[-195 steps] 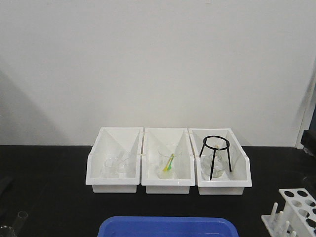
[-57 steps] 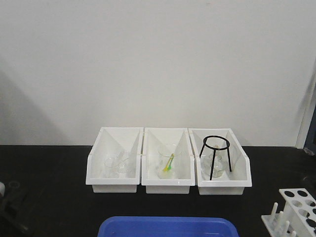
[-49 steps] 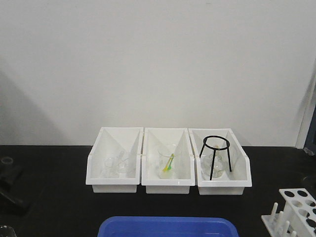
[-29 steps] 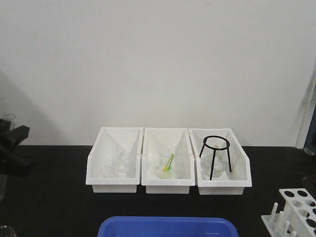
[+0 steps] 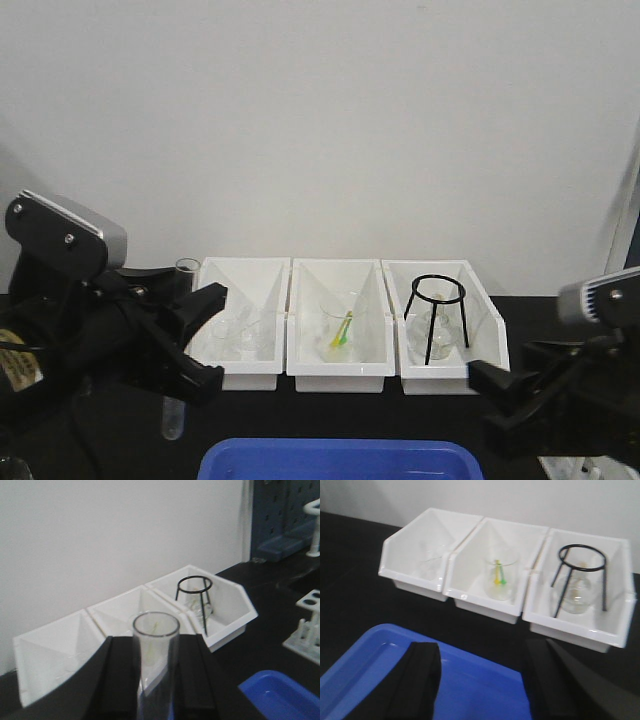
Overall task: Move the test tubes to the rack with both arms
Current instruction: 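Bring the tube toward the right gripper and grasp it with the right gripper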
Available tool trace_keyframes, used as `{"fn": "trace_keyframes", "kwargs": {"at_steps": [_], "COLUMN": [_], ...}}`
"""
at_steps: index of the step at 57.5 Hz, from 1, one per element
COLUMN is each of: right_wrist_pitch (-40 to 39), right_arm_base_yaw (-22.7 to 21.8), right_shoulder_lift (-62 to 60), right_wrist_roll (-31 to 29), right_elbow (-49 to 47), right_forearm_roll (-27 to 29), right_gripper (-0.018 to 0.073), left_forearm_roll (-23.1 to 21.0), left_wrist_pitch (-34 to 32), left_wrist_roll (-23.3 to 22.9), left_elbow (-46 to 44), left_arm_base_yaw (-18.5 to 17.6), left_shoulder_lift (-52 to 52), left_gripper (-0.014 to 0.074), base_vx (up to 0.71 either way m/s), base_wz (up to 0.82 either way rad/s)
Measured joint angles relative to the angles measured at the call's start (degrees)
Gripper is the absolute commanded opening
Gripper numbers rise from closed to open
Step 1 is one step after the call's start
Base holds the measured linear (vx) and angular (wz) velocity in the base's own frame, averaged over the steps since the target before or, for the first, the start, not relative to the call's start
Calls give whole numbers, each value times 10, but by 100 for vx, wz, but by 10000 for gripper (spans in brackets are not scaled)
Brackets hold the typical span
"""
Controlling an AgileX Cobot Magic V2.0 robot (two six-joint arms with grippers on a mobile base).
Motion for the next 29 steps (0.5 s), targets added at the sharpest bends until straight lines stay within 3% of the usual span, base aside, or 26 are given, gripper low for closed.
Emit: {"fn": "trace_keyframes", "kwargs": {"at_steps": [5,16,29], "right_wrist_pitch": [-26,-80,-129], "right_arm_base_yaw": [58,162,253], "right_shoulder_lift": [27,58,65], "right_wrist_roll": [-6,-7,-7], "right_elbow": [0,0,0], "right_forearm_roll": [11,23,24], "right_gripper": [423,423,423], "left_forearm_roll": [0,0,0], "left_wrist_pitch": [-13,-16,-24], "left_wrist_roll": [-28,-38,-48], "left_elbow": [0,0,0], "left_arm_base_yaw": [-27,-82,-121], "left_shoulder_lift": [3,3,3], "left_gripper": [-20,-20,-20], "base_vx": [0,0,0], "base_wz": [0,0,0]}}
